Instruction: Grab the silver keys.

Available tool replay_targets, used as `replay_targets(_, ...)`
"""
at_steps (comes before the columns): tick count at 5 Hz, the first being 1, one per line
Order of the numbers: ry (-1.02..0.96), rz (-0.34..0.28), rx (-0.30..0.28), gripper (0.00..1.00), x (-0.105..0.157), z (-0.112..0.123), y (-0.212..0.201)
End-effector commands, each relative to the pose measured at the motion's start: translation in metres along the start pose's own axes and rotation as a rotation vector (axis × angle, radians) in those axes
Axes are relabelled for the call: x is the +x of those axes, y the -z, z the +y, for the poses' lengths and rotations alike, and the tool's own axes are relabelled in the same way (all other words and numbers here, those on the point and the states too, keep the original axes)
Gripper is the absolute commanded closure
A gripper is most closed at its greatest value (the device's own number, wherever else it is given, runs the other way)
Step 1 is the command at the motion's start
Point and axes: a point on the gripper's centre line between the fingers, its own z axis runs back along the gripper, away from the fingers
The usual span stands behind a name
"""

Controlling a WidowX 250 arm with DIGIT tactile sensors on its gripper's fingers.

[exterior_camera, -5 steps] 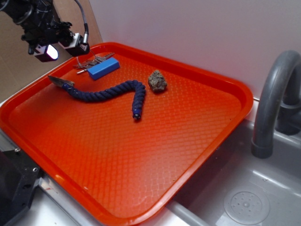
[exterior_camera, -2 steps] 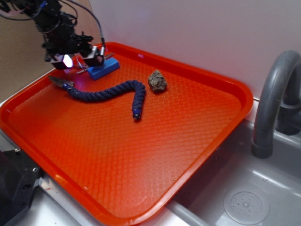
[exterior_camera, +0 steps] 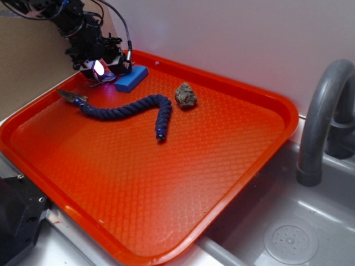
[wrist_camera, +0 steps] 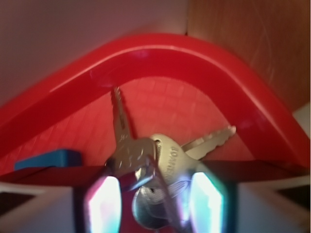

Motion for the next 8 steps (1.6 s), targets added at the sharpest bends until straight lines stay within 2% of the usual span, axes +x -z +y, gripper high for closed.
replay_targets(1,0.036,-0.023,0.018,1.00,0.020,-0.005,-0.023)
replay_targets(2,0.107,-0.001,0.010,1.00,0.011,-0.025,-0.062)
replay_targets(3,0.323,-0.049,-0.078,1.00,-0.036,-0.047,-0.129)
replay_targets(4,0.479,0.004,-0.079,1.00,-0.056,-0.083,-0.186)
replay_targets(5,0.587,0.075,-0.097,1.00,-0.060,-0.132,-0.237)
replay_targets(6,0.643,0.147,-0.053,1.00,-0.047,-0.155,-0.281)
replay_targets(7,0.622,0.212,-0.005,1.00,-0.033,-0.157,-0.263)
replay_targets(8,0.616,0.203,-0.006,1.00,-0.027,-0.153,-0.253)
